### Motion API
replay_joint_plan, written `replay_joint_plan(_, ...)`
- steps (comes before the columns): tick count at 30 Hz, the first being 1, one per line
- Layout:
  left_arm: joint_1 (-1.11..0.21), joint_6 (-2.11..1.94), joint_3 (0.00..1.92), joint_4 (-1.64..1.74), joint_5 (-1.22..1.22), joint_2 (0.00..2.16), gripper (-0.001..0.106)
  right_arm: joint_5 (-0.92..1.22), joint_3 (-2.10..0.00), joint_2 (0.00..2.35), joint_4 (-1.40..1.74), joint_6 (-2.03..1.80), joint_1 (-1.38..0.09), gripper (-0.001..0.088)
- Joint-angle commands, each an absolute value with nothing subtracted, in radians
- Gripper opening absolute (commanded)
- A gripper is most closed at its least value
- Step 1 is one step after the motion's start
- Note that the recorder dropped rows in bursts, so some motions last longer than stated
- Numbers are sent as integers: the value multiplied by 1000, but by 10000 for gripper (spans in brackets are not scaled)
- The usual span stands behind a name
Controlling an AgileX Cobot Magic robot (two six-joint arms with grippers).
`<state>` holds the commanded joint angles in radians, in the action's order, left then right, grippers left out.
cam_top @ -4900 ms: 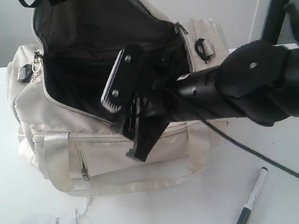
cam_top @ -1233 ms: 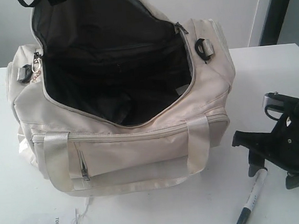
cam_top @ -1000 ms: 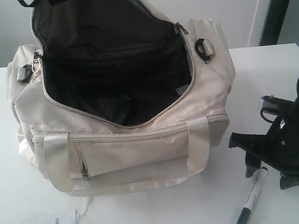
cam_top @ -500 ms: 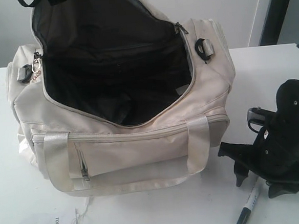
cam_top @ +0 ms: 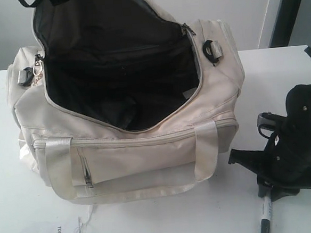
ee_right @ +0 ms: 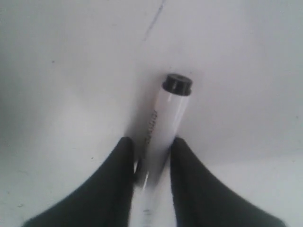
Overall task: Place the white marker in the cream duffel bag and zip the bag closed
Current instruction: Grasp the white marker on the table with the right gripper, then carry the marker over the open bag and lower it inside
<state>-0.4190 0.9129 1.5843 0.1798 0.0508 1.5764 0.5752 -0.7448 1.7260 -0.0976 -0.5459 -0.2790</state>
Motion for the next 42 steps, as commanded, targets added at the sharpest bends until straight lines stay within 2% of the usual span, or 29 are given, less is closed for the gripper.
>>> replay_joint_plan(24, -419, 913, 1584, 180, 51, 1576, 371, 471, -743, 1267, 45, -359, -279, 0)
replay_joint_plan(31, -419, 913, 1584, 180, 51, 1576, 371, 365, -743, 1130, 45, -223, -279, 0)
replay_joint_plan(42, -419, 913, 1584, 180, 51, 1576, 371, 183, -743, 1038, 45, -83, -279, 0)
